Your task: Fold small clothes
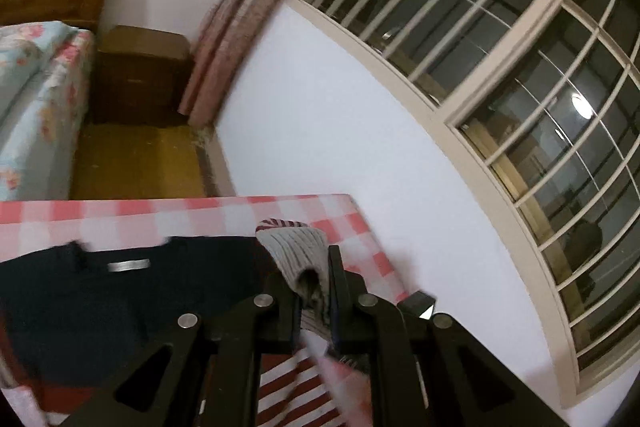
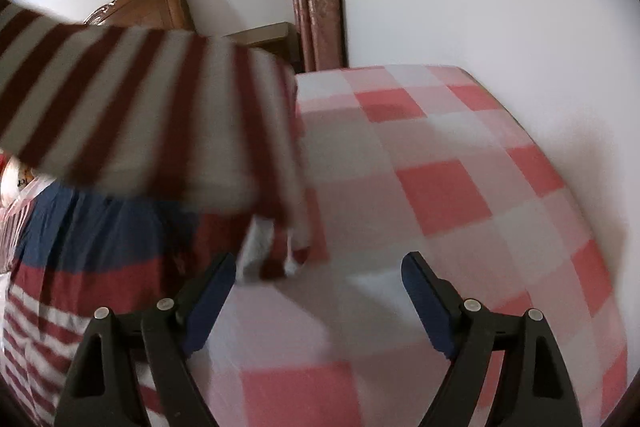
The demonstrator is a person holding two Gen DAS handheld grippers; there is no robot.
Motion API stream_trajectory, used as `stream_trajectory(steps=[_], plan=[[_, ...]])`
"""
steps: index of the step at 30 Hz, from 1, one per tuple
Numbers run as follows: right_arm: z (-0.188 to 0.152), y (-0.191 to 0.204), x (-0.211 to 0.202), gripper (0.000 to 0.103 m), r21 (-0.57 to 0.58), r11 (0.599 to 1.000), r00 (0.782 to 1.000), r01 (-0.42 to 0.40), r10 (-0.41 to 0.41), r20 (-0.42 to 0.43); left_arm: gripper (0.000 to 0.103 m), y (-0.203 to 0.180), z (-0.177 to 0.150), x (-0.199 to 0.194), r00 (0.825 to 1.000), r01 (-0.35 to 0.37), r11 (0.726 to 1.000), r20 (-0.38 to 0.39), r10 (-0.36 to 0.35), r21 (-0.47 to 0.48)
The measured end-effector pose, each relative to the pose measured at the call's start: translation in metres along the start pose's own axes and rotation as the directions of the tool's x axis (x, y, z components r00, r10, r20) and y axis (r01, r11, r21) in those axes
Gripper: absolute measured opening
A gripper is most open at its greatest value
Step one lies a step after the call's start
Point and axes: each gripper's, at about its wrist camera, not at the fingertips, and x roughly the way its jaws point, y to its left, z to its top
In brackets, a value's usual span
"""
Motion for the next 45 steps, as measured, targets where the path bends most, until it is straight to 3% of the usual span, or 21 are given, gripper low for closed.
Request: stream_trajectory(steps=[3,5,8,11,13,18,22,28,29,32,34,38,42,45], plan=[[-0.002,0.007,0.007,0.103,-0.03,0.999,1.0,0.018,-0.018,-0.011,0.01,0.05,-0.015,-0.035,0.998,-0.061,0.996,0.023,0.063,-0.072],[-0.002,0.006,0.008,0.103,-0.03,1.0,1.0,0.01,-0.011,-0.003,0.01,0.104,-0.034,-0.052,0.996,-0.079,0.978,0.036,0.088,-0.191],[-0.007,0.013,0.008,0.103,-0.052,0.998,1.0,0.027,-0.027,0.001,0.011,0.175,-0.067,-0.041,0.994,-0.106,0.94,-0.021,0.105,-0.325],[-0.008,0.018,0.01,0.103,-0.078,0.996,0.999,0.037,-0.038,-0.01,0.011,0.217,-0.098,-0.02,0.986,-0.167,0.908,-0.085,0.146,-0.385],[-0.008,0.019,0.01,0.103,-0.084,0.995,0.999,0.049,-0.05,-0.009,0.011,0.232,-0.112,-0.011,0.987,-0.162,0.892,-0.08,0.141,-0.421],[-0.013,0.023,0.006,0.103,-0.095,0.995,0.999,0.042,-0.043,-0.009,0.011,0.228,-0.124,-0.019,0.991,-0.118,0.897,0.008,0.134,-0.425],[-0.013,0.024,0.007,0.103,-0.109,0.994,1.0,0.028,-0.029,-0.006,0.011,0.21,-0.116,-0.044,0.979,-0.135,0.915,0.089,0.182,-0.381],[-0.014,0.023,0.009,0.103,-0.103,0.994,0.999,0.034,-0.035,-0.015,0.013,0.224,-0.129,-0.011,0.972,-0.234,0.892,-0.074,0.223,-0.386],[-0.015,0.023,0.008,0.103,-0.1,0.994,0.999,0.034,-0.037,-0.02,0.02,0.227,-0.134,-0.009,0.968,-0.252,0.883,-0.081,0.239,-0.396],[-0.02,0.025,0.005,0.103,-0.13,0.99,0.998,0.054,-0.059,-0.036,0.024,0.233,-0.143,-0.018,0.967,-0.245,0.858,-0.055,0.247,-0.452],[-0.027,0.021,-0.004,0.103,-0.131,0.991,0.999,0.037,-0.041,-0.032,0.024,0.228,-0.149,-0.028,0.948,-0.309,0.834,-0.073,0.311,-0.457],[-0.036,0.01,-0.021,0.103,-0.101,0.995,1.0,-0.018,0.019,0.008,0.024,0.231,-0.158,-0.04,0.985,-0.161,0.85,-0.027,0.171,-0.501],[-0.033,0.012,-0.022,0.103,-0.053,0.998,0.999,-0.041,0.042,0.026,0.027,0.24,-0.163,-0.04,0.993,-0.105,0.842,-0.008,0.119,-0.529],[-0.032,0.021,-0.024,0.103,-0.046,0.997,0.998,-0.057,0.059,0.036,0.028,0.245,-0.169,-0.032,0.999,-0.021,0.827,0.025,0.042,-0.562]])
